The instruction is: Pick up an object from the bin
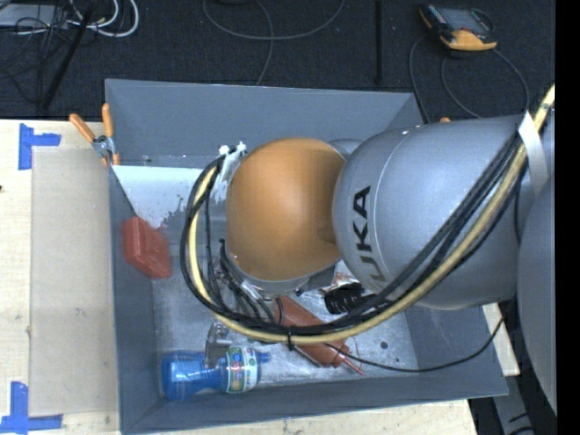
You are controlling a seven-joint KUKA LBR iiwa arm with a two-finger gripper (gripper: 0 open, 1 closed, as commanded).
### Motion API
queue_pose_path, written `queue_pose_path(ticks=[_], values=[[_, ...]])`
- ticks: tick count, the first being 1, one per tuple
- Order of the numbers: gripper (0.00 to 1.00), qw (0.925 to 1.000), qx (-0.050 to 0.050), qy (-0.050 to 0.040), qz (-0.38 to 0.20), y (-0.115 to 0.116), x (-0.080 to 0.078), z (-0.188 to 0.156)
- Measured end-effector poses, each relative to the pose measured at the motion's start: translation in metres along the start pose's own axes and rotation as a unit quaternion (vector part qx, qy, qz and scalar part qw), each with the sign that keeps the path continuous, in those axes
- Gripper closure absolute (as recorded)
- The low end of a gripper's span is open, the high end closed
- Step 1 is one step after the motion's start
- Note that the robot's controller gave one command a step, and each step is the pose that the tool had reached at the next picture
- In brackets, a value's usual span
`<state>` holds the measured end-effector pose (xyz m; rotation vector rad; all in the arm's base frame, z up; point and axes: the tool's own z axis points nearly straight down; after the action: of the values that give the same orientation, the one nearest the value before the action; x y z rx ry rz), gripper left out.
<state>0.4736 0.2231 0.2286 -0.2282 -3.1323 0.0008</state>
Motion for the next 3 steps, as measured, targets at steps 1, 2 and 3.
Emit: queue_pose_path(ticks=[1, 2, 3], values=[[0.00, 0.9999, -0.001, -0.0026, -0.010, 0.003, -0.003, 0.049], [0.00, 1.0000, 0.000, -0.0004, -0.008, 0.002, -0.018, 0.115], [1.00, 0.9980, -0.001, -0.0007, -0.063, 0.007, -0.011, 0.155]])
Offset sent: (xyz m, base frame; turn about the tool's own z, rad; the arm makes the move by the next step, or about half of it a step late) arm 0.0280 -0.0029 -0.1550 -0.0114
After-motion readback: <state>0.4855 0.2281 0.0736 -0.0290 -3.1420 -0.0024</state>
